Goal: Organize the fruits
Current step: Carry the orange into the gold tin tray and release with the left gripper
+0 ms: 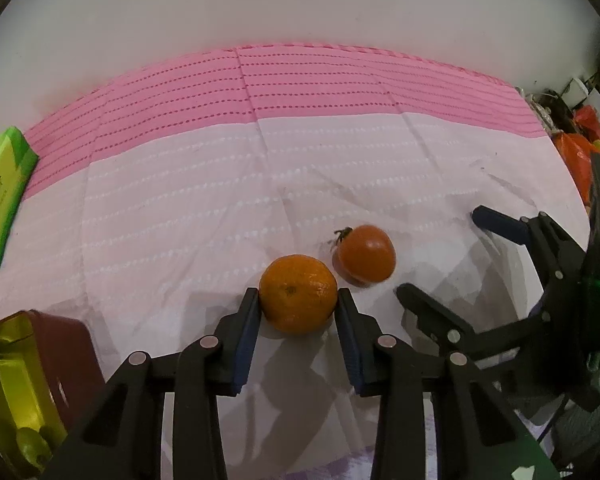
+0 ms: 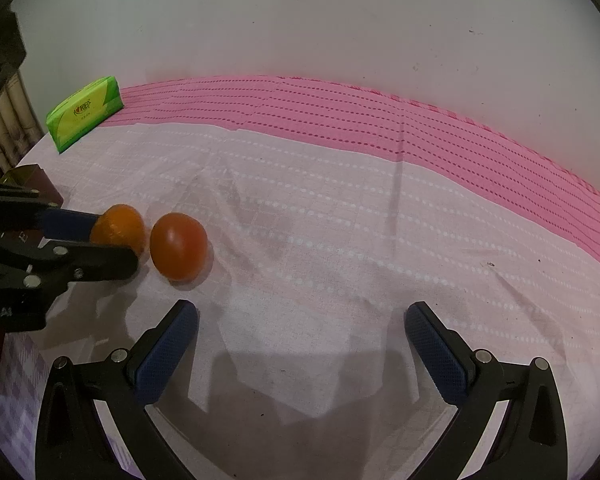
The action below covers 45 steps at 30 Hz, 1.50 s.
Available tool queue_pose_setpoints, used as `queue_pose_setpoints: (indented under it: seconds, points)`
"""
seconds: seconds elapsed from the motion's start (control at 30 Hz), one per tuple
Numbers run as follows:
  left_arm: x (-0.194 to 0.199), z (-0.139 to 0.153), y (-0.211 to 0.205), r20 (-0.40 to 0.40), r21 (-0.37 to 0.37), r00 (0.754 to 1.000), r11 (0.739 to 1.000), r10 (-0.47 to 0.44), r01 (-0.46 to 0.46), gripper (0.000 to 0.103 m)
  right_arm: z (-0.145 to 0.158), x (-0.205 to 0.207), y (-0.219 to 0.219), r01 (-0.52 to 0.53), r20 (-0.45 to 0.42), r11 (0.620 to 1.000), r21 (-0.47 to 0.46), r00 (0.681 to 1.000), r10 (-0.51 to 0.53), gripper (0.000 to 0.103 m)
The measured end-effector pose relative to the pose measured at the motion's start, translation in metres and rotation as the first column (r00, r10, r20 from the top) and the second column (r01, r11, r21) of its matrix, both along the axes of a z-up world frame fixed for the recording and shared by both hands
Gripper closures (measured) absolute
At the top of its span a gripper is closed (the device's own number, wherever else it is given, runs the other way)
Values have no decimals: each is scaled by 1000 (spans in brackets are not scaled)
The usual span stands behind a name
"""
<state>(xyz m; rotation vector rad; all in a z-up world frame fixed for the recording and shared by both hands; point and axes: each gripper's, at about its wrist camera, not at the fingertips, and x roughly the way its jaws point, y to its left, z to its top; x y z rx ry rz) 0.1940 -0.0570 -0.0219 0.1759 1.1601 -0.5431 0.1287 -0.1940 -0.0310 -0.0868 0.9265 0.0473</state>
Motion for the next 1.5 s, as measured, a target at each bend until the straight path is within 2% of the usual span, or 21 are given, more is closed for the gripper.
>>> queue_pose_setpoints:
  seconds: [0.23,0.5,0.8,1.07,1.5]
  points:
    - [-14,11,8,4,0,1000,1000,21,-21,69,0,0,0,0,0,1000,0,1000,0,0]
    - [-34,32,27,33,38,994,993,107,-108,69,0,0,0,1,0,1000,-1,1000,-1,0]
    - [-63,67,64,84,16,977,980,196,-198,69,0,0,0,1,0,1000,-1,1000,-1,0]
    - [-80,85,114,121,-6,943,950,309,-311,69,0,1,0,1,0,1000,-1,1000,-1,0]
    - [-94,72,189,88,16,879,882,468,-471,69,0,1,0,1,0,1000,-1,1000,-1,0]
